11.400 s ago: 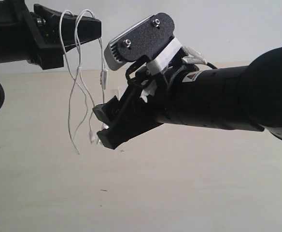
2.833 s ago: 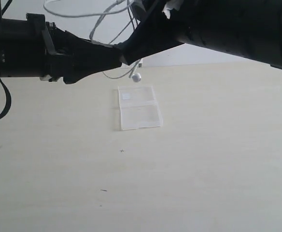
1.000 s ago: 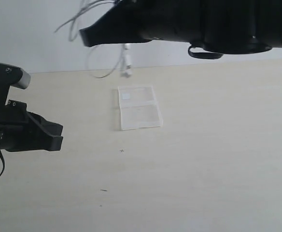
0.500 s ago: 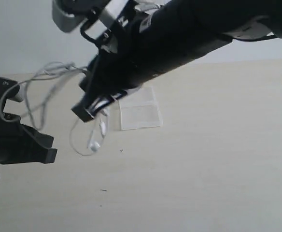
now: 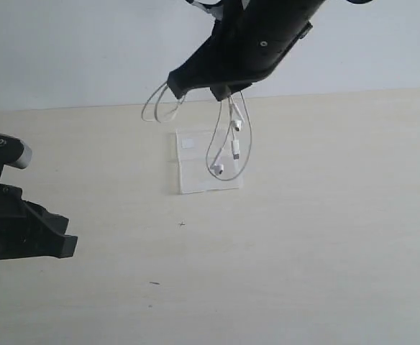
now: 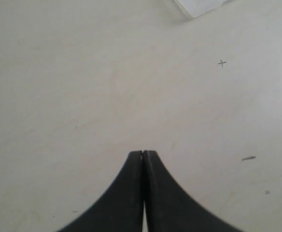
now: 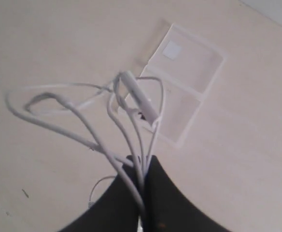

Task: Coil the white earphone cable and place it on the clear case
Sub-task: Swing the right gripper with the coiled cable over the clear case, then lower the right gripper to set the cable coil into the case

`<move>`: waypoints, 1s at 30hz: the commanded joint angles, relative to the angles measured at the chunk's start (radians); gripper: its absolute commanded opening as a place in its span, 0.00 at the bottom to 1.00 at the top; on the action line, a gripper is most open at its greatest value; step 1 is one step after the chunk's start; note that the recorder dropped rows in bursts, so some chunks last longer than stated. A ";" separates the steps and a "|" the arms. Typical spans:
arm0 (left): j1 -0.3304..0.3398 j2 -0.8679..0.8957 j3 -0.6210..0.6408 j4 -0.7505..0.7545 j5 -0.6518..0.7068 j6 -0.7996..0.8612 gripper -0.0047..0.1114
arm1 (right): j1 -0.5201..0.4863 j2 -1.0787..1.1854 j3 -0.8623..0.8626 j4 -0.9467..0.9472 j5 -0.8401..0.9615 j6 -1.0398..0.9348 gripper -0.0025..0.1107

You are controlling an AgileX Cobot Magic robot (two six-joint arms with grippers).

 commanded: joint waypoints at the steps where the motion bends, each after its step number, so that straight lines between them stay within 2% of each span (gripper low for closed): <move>1: -0.003 0.006 0.004 -0.004 -0.003 -0.011 0.04 | -0.040 0.131 -0.160 0.067 0.104 -0.008 0.02; 6: -0.003 0.006 0.004 -0.004 -0.016 -0.011 0.04 | -0.057 0.291 -0.362 0.083 0.239 -0.005 0.02; 7: -0.003 0.006 0.004 -0.004 -0.029 -0.011 0.04 | -0.062 0.358 -0.452 0.101 0.293 -0.002 0.02; 11: -0.003 0.006 0.004 -0.004 -0.036 -0.018 0.04 | -0.086 0.504 -0.670 0.123 0.308 0.083 0.02; 15: -0.003 0.006 0.004 -0.004 -0.061 -0.019 0.04 | -0.146 0.543 -0.709 0.226 0.308 0.157 0.02; 19: -0.003 0.006 0.004 -0.004 -0.064 -0.019 0.04 | -0.211 0.567 -0.709 0.343 0.308 0.114 0.02; 30: -0.003 0.006 0.004 -0.007 -0.094 -0.019 0.04 | -0.261 0.675 -0.714 0.396 0.308 0.051 0.02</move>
